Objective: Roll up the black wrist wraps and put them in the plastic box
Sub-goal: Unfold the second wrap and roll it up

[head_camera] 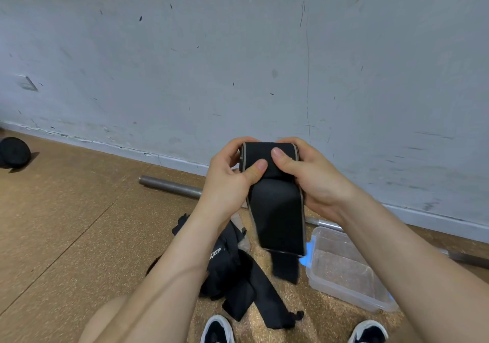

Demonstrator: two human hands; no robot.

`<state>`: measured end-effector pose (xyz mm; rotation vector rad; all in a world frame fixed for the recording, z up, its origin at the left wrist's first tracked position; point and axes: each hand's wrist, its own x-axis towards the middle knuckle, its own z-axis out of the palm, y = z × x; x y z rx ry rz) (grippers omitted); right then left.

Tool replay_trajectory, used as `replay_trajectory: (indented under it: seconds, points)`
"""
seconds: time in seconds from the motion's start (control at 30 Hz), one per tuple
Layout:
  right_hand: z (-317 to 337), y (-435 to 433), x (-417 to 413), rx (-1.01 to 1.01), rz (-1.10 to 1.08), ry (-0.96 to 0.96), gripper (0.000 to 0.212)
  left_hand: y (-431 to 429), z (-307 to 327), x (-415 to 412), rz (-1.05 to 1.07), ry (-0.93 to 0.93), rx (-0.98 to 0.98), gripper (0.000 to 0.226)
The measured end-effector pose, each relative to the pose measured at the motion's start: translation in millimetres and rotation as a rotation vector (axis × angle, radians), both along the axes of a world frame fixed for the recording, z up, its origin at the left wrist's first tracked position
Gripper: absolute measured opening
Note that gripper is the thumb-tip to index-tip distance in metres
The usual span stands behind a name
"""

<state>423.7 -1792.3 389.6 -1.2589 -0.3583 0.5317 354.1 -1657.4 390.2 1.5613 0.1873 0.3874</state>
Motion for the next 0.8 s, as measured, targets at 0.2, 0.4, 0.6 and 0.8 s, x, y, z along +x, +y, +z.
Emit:
replay_trajectory:
  seconds: [0.2,0.4,0.6,0.8]
  points:
    - [-2.0,1.0,-2.6,-0.107,-0.028,-0.206,0.017,1.9,4.3,3.0,-0.077,0.126,-0.177,0.037]
    - [3.1,0.8,-1.0,-0.116,0.117,-0.008,0.033,3.9,2.8,0.3,0.038,0.025,-0.005,0.011]
    - [-1.1,3.2,-0.2,-0.092,0.107,-0.076,0.025,4.0,2.5,-0.7,0.024,-0.022,-0.001,0.023]
    - [-6.4,0.8,2.8,-0.145,0.018,-0.154,0.028,1.7,-1.0,0.0,-0.059,0.018,-0.017,0.028]
